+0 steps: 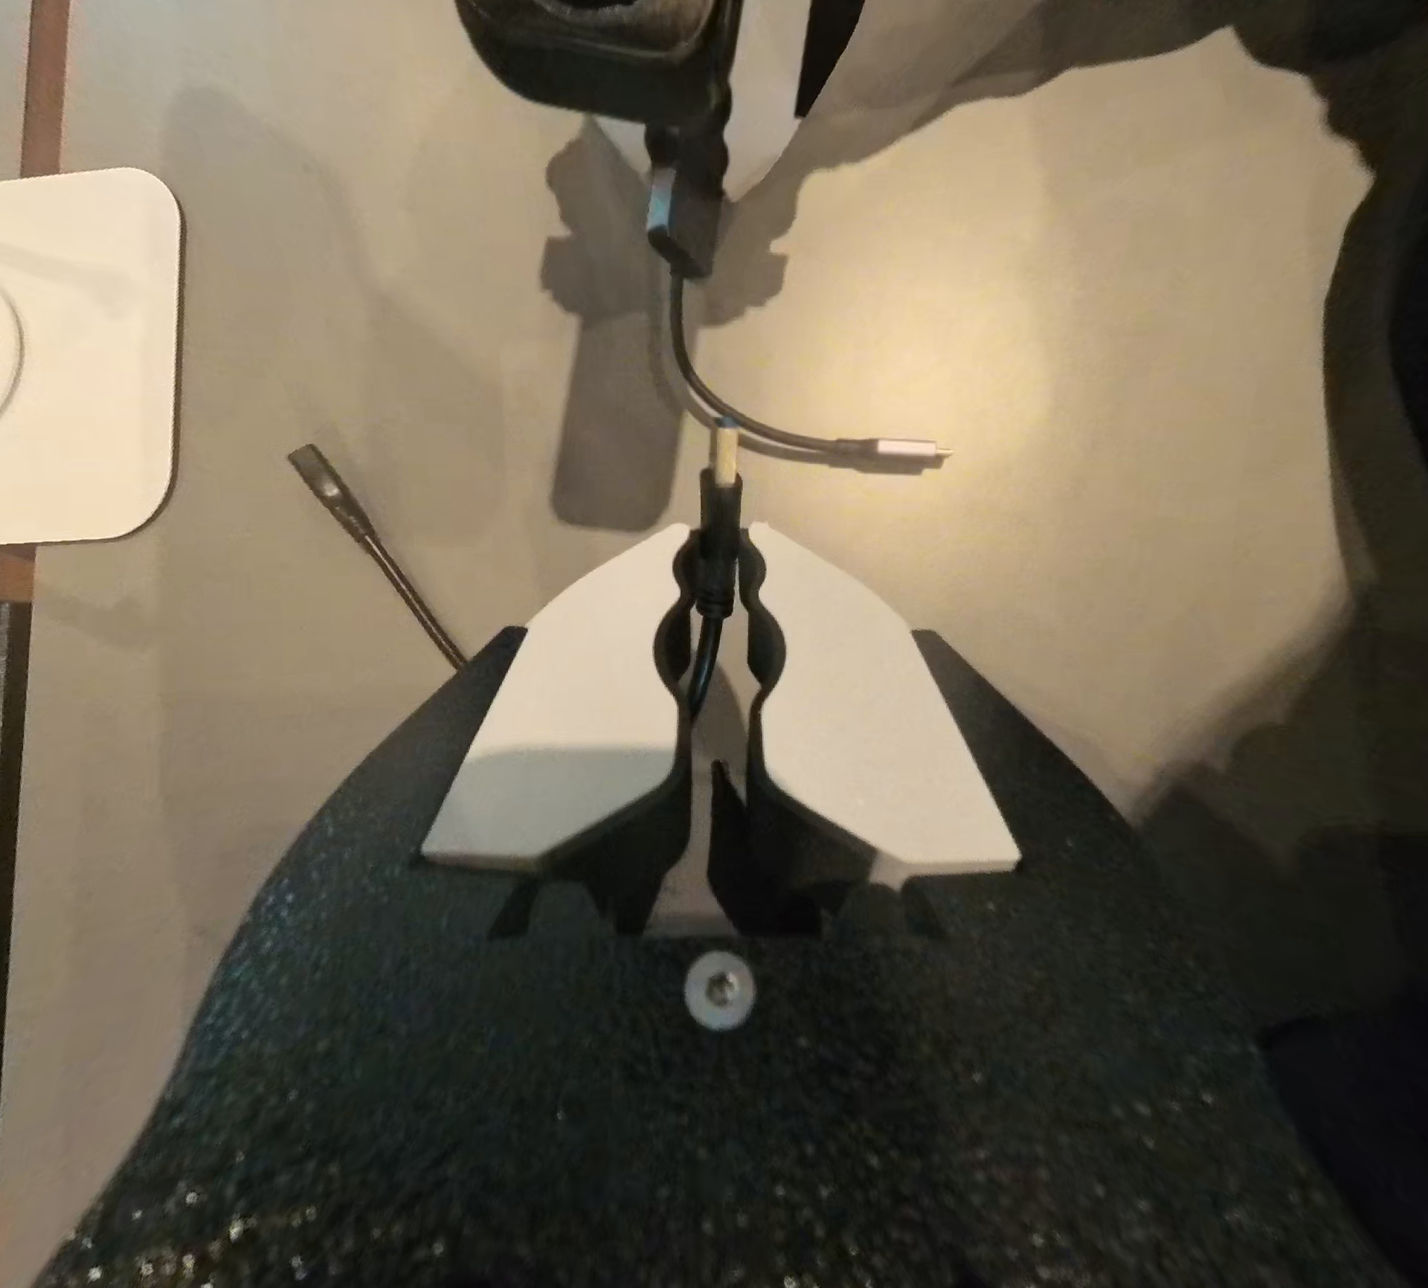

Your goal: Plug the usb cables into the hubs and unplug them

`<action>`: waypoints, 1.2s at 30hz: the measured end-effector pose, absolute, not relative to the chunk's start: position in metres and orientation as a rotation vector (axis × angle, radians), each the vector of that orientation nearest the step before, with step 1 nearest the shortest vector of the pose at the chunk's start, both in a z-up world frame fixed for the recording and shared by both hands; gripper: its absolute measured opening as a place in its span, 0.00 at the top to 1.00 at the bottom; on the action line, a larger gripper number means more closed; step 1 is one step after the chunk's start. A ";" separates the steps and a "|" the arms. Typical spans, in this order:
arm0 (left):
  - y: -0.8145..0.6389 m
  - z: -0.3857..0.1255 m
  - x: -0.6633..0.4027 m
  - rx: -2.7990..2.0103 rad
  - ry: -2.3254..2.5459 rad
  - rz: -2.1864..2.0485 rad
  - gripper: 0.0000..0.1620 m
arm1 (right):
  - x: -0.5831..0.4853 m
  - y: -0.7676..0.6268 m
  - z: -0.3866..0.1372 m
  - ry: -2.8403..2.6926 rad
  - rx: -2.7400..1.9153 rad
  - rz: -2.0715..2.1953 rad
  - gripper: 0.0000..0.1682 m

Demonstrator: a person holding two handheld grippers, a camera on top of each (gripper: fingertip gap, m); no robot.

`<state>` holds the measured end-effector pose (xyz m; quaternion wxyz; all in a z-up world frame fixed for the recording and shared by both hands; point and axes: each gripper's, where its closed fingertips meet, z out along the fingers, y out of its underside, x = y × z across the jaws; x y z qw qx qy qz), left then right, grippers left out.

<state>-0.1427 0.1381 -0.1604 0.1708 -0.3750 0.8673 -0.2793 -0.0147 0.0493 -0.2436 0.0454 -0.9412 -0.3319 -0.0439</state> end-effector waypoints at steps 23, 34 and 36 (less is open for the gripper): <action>0.118 -0.127 -0.109 -1.251 2.181 -1.110 0.95 | -0.014 0.101 -0.093 -0.311 -1.633 0.864 0.93; 0.099 -0.122 -0.095 -1.355 2.088 -1.222 0.95 | -0.059 0.090 -0.089 -0.515 -1.593 1.017 0.93; 0.099 -0.123 -0.096 -1.349 2.092 -1.217 0.95 | -0.063 0.090 -0.091 -0.548 -1.626 0.970 0.93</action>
